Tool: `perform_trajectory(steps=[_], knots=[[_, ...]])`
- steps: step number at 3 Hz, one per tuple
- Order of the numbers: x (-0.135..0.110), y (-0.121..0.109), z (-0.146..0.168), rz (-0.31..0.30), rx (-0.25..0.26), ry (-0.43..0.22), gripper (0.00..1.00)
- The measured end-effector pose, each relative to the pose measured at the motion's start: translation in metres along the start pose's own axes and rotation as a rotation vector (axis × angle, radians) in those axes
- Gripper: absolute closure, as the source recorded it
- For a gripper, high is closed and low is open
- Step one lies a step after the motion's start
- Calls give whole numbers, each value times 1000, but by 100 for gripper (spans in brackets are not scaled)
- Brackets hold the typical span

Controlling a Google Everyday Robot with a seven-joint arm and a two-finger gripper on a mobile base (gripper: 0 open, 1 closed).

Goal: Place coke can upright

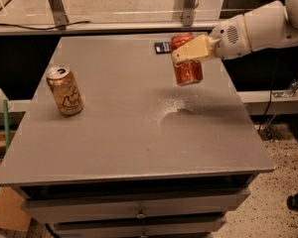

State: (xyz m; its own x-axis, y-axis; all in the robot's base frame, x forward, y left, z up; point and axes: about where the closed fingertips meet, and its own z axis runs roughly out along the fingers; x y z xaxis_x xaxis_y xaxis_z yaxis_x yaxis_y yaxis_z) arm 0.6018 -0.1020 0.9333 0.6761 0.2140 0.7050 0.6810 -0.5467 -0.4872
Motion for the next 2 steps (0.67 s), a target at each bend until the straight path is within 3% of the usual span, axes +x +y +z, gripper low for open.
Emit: perform_trajectory(steps=[1,2], knots=[[-3,-5,7,-78,90,-18,100],[-10,-7,8,-203,152,-16,100]])
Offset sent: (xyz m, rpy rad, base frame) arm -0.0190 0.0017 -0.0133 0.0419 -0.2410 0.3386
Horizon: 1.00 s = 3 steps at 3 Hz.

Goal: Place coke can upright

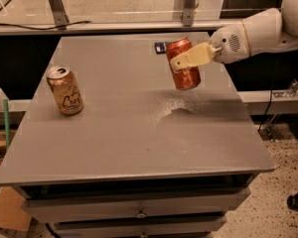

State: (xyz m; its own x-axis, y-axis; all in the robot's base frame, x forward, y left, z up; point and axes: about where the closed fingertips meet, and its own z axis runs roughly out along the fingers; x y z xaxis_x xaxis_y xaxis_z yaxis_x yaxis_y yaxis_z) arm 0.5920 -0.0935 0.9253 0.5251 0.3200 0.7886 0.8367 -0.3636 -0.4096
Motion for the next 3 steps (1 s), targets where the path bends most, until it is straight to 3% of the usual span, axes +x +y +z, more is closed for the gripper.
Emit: perform_trajectory(steps=[1,3], knots=[[-8,-7,-2,-129,40,7,100],[-26,-18,-5,-350,73,18,100]])
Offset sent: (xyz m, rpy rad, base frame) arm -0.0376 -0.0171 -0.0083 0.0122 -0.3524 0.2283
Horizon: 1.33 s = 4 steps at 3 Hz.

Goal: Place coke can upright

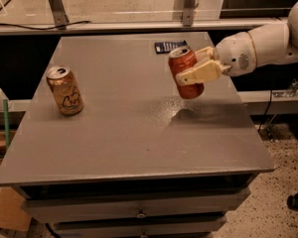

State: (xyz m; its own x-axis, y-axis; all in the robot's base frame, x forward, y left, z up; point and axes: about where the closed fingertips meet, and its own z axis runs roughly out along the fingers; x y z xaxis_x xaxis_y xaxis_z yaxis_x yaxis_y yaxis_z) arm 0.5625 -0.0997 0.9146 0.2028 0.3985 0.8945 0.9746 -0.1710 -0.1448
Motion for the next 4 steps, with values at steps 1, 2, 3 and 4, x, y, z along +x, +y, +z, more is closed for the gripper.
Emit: perform_trajectory(steps=[1,2,3,4], knots=[[-8,-1,4,-62,14,25,100],[-16,3,6,-90,17,86,100],[-23,10,6,-101,18,149,100],[-29,14,4,-101,19,184,100]])
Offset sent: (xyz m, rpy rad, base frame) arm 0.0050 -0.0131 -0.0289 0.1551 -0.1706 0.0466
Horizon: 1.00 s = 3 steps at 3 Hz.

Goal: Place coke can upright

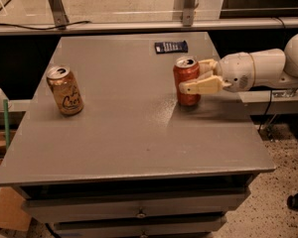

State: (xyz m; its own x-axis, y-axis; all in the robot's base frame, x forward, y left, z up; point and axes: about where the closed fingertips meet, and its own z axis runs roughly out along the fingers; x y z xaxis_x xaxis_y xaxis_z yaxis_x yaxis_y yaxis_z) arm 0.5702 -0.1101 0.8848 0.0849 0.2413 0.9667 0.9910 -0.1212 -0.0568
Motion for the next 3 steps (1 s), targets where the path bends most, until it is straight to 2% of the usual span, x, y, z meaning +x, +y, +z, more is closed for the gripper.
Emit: perform_trajectory(steps=[1,2,3], knots=[[-8,-1,-5,4,6,22,100],[-16,-7,-10,18,9,28,85],[-22,-13,-15,30,11,36,61]])
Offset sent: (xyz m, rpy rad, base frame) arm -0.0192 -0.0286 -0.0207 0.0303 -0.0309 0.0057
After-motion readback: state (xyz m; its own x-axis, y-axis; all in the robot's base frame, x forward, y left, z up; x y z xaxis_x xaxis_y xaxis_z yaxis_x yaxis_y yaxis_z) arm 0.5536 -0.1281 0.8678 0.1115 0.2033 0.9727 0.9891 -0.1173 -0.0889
